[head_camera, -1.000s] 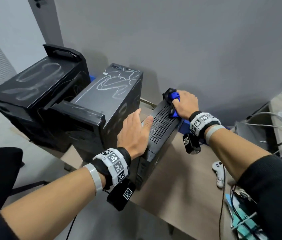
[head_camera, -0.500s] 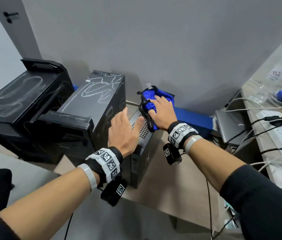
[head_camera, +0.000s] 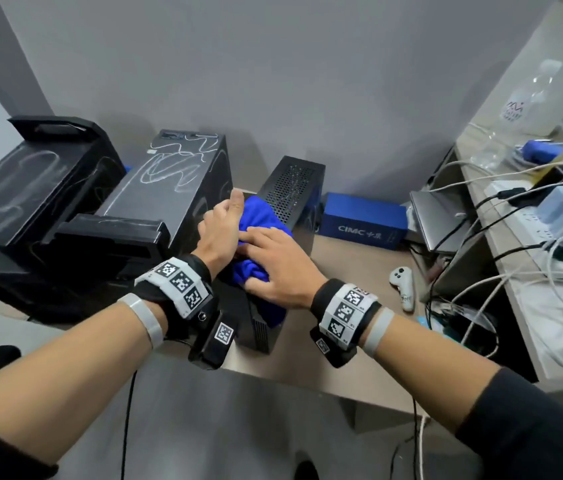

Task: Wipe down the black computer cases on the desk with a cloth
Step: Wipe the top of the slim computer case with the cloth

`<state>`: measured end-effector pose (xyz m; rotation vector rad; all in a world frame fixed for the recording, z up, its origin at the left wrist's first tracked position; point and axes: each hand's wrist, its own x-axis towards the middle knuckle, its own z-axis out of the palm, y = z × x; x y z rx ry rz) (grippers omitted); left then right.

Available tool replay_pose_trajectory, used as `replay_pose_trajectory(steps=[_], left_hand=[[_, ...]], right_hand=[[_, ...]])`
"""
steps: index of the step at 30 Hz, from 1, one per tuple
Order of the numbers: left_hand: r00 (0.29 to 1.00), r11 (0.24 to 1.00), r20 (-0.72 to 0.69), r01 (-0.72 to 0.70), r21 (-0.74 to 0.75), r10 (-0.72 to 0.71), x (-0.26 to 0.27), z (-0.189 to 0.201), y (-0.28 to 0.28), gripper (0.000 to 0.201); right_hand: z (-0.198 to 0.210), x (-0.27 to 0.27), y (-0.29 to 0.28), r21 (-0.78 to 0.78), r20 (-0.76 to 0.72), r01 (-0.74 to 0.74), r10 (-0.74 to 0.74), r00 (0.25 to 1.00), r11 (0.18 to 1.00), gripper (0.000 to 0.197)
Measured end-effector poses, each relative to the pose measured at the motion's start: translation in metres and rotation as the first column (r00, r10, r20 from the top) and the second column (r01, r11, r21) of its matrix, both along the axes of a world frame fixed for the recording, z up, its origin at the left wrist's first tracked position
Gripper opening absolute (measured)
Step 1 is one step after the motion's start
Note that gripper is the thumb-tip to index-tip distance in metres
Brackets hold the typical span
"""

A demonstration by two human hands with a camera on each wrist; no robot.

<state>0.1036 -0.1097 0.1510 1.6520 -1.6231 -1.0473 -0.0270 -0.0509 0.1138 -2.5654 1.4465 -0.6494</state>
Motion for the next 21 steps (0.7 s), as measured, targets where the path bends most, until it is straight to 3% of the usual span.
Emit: replay_pose_trajectory(steps=[1, 4, 5, 9, 14, 17, 21], left_hand=[[0.998, 1.000, 0.065, 0.018, 0.004, -0.018, 0.000, 0.001, -0.003, 0.062], [0.975, 0.997, 0.208, 0.066, 0.051, -0.075, 0.002, 0.003, -0.009, 0.106], [0.962, 0.995, 0.257, 0.073, 0.067, -0.088, 0.002, 0.004, -0.010, 0.112], [0.878, 0.982, 0.441, 0.149, 0.120, -0.187, -0.007, 0.009, -0.001, 0.097], [0.810, 0.960, 0.516, 0.221, 0.174, -0.280, -0.022, 0.015, 0.009, 0.120], [0.815, 0.968, 0.523, 0.194, 0.158, -0.249, -0.025, 0.014, 0.006, 0.125], [0.860, 0.978, 0.470, 0.150, 0.144, -0.201, -0.020, 0.013, 0.003, 0.121]], right_hand=[[0.007, 0.003, -0.009, 0.004, -0.008, 0.003, -0.003, 1.000, 1.000, 0.064], [0.020, 0.021, -0.014, 0.035, -0.074, 0.081, -0.078, 0.994, 0.996, 0.064], [0.019, 0.025, -0.010, 0.048, -0.074, 0.097, -0.093, 0.993, 0.994, 0.059], [-0.001, 0.019, 0.019, -0.081, 0.000, 0.031, -0.031, 1.000, 0.996, 0.054], [-0.018, 0.010, 0.039, -0.157, 0.090, -0.014, 0.028, 0.996, 0.988, 0.068], [-0.028, 0.004, 0.043, -0.264, 0.087, -0.058, 0.084, 0.993, 0.963, 0.058], [-0.029, 0.017, 0.031, -0.314, 0.048, 0.009, 0.006, 0.999, 0.949, 0.049]])
